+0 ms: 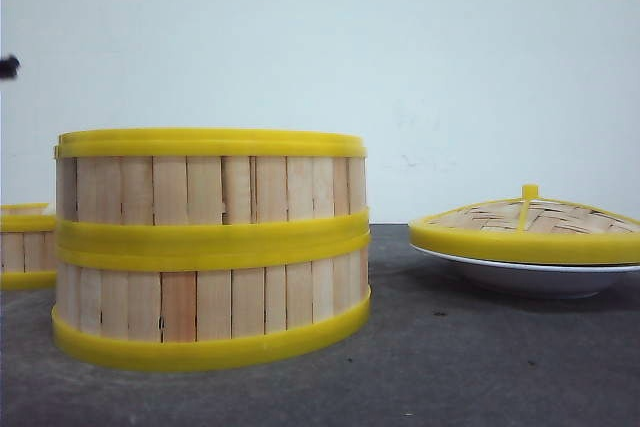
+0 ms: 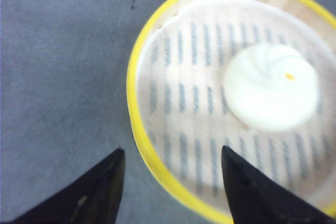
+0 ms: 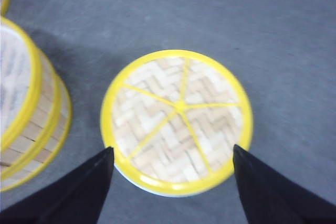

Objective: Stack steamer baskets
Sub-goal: 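Open the right gripper and raise it away from the stack, then grasp the rim of the remaining bun basket with the left gripper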

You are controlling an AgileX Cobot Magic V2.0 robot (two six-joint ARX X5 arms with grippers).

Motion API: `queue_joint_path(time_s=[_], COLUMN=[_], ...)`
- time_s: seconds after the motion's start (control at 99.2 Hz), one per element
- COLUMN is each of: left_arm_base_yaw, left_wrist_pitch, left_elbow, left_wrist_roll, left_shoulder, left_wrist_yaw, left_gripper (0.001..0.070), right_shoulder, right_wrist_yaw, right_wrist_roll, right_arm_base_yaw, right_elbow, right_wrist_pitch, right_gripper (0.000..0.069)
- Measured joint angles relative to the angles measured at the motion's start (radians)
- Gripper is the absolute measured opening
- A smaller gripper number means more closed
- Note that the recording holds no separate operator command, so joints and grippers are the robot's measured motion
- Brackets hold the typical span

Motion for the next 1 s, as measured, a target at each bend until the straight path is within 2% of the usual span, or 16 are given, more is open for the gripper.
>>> queue_joint_path(time_s=[0.182, 0.363, 0.413, 0.565, 0.666, 0.766, 0.998], left_arm_base_yaw=[0.000, 0.001, 0.001, 0.012, 0.014, 0.014, 0.027], left_wrist_pitch=[0.003, 0.039, 0.051, 0.060, 0.072, 0.076, 0.075], left_elbow=[0.045, 0.046, 0.046, 0.049, 0.056, 0.057, 0.061], left_wrist_roll=[0.000, 0.000, 0.000, -0.003, -0.021, -0.021, -0.021], left_shoulder=[0.137, 0.202, 0.209, 0.228, 0.236, 0.239, 0.240], left_wrist_yaw=[0.001, 0.001, -0.002, -0.017, -0.016, -0.015, -0.005], left_gripper=[0.0347, 0.0341, 0.0308, 0.0124, 0.0060, 0.0035, 0.0032], right_shoulder=[-0.153, -0.271, -0.294, -0.332, -0.344, -0.352, -0.355], right_wrist_yaw=[0.000, 0.000, 0.000, 0.000, 0.000, 0.000, 0.000], right_wrist_roll=[0.006, 0.024, 0.034, 0.059, 0.062, 0.066, 0.079], right_arm_base_yaw=[-0.082, -0.113, -0.115, -0.117, -0.117, -0.117, -0.117], right_elbow=[-0.144, -0.259, -0.281, -0.311, -0.311, -0.312, -0.311], right_wrist_pitch=[-0.019, -0.026, -0.027, -0.061, -0.063, -0.067, -0.104], right_gripper=[0.0442, 0.0442, 0.0442, 0.0442, 0.0442, 0.0442, 0.0442])
